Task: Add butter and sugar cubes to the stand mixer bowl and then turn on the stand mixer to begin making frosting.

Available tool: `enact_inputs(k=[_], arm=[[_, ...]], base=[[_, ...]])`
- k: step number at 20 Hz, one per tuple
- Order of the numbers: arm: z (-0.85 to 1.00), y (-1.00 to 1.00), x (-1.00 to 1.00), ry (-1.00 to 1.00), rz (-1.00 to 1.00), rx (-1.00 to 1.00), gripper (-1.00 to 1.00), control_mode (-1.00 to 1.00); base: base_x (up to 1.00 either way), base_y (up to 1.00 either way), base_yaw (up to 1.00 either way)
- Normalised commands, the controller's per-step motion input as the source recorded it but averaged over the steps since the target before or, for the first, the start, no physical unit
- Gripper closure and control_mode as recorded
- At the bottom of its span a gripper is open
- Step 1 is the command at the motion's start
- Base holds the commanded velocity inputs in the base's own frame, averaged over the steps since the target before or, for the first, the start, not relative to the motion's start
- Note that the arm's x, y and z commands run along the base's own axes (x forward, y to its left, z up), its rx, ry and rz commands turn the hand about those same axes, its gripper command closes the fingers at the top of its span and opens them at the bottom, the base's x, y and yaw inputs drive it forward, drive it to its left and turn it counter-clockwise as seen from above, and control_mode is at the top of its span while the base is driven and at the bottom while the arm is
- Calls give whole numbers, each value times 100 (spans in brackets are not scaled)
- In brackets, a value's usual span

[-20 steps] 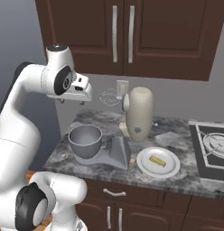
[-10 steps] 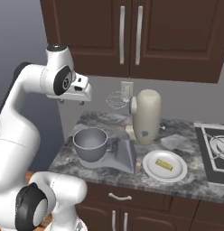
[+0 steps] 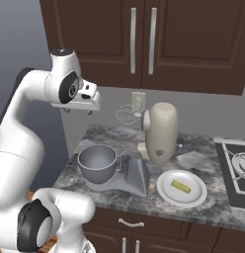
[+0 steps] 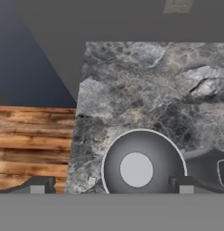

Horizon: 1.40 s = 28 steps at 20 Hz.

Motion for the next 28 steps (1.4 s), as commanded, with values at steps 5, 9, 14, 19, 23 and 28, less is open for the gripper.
enact_inputs(k=[5, 9, 14, 19, 23, 28], arm=[[0, 0, 0, 0, 0, 0, -100, 100], [-6, 0, 0, 0, 0, -1, -100, -100], [-48, 13, -25, 1, 1, -9, -100, -100], [-37, 18, -55, 0, 4, -4, -100, -100], [-6, 0, -72, -12, 1, 0, -100, -100], [-1, -2, -98, -20, -5, 1, -100, -100]], base=[[0, 0, 0], [0, 0, 0], [0, 0, 0], [0, 0, 0], [0, 0, 0], [0, 0, 0]])
